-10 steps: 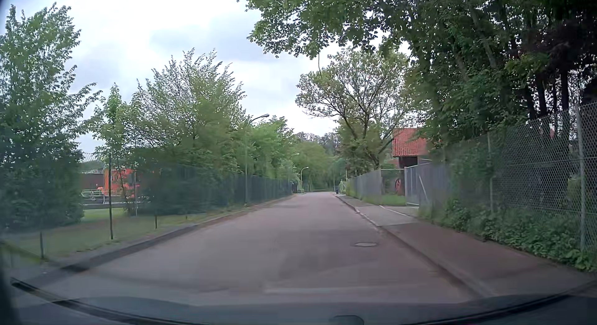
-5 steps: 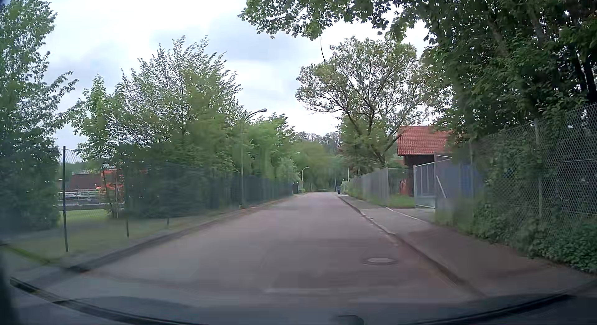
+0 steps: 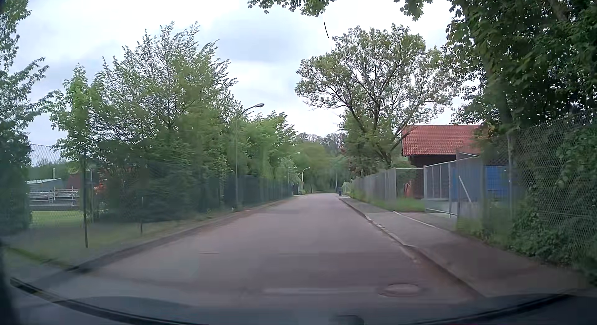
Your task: Follow the waypoints while adhering to traffic rules and regulations
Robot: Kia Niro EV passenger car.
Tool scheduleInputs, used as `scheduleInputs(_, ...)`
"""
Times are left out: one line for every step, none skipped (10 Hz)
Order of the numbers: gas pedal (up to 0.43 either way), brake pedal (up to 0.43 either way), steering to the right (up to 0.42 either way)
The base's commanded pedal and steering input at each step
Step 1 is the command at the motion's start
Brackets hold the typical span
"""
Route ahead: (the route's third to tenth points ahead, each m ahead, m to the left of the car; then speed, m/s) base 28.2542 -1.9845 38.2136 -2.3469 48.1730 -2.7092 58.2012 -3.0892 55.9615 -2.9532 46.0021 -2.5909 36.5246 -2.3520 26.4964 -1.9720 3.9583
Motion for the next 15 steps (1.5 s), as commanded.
scheduleInputs(0.22,0.0,-0.004)
scheduleInputs(0.22,0.0,-0.005)
scheduleInputs(0.22,0.0,-0.005)
scheduleInputs(0.22,0.0,-0.004)
scheduleInputs(0.22,0.0,-0.004)
scheduleInputs(0.22,0.0,-0.004)
scheduleInputs(0.22,0.0,-0.003)
scheduleInputs(0.22,0.0,-0.002)
scheduleInputs(0.209,0.0,-0.003)
scheduleInputs(0.197,0.0,-0.004)
scheduleInputs(0.197,0.0,-0.004)
scheduleInputs(0.197,0.0,-0.007)
scheduleInputs(0.197,0.0,-0.007)
scheduleInputs(0.197,0.0,-0.006)
scheduleInputs(0.197,0.0,-0.007)
